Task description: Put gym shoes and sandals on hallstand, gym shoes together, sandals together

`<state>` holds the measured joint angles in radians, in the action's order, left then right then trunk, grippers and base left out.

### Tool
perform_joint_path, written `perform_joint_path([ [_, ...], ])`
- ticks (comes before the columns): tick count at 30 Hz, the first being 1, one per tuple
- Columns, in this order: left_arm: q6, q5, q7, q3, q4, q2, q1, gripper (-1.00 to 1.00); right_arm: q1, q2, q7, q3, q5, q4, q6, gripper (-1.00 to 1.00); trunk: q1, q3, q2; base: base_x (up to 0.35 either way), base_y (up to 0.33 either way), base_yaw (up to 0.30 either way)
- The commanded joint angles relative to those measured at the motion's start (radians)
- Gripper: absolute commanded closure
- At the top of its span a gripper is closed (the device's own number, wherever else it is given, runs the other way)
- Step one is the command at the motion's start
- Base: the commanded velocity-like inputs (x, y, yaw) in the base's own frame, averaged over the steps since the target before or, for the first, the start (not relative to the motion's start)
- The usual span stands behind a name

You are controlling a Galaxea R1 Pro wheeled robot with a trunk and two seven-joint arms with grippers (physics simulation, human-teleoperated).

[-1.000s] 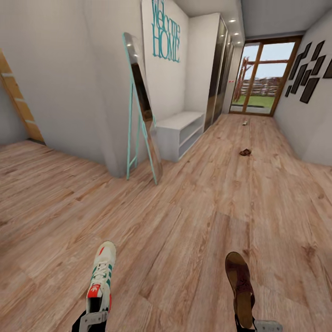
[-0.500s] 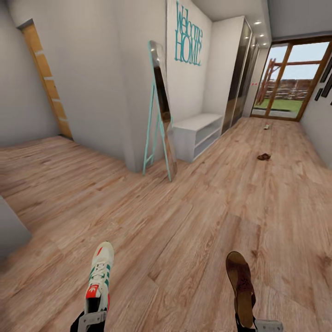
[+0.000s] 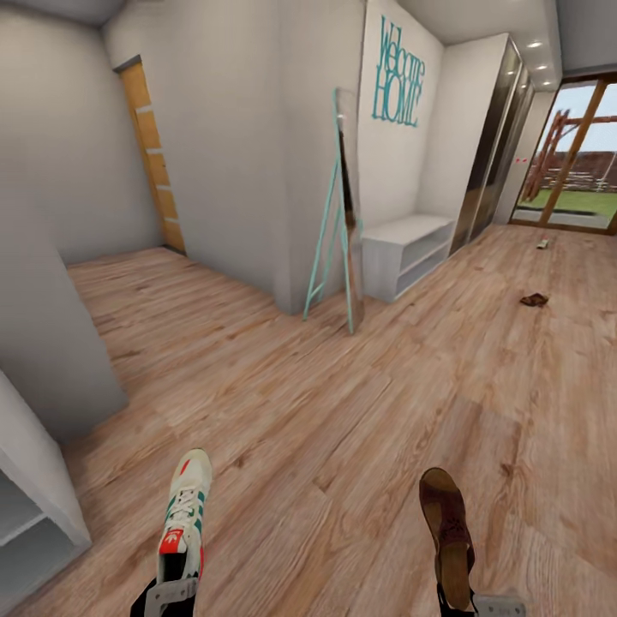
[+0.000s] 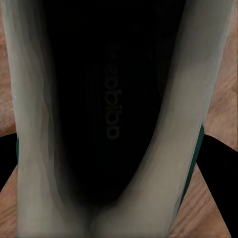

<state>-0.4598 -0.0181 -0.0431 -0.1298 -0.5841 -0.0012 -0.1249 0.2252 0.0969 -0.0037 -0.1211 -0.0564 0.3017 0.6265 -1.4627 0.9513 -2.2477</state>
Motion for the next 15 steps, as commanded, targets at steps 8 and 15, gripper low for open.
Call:
perform_joint_path([
  [8,-0.003,-0.002,-0.004,-0.002,0.001,0.000,-0.001,1.00,0.000,0.000,0.002,-0.005,-0.003,-0.002,0.002,1.00,0.001,-0.005,0.000,-0.082,0.069,0.215],
  [15,-0.003,-0.002,-0.004,-0.002,0.001,0.000,-0.001,1.00,0.000,0.000,-0.001,-0.005,-0.001,-0.001,0.004,1.00,0.001,-0.010,0.000,-0.004,0.003,0.249],
])
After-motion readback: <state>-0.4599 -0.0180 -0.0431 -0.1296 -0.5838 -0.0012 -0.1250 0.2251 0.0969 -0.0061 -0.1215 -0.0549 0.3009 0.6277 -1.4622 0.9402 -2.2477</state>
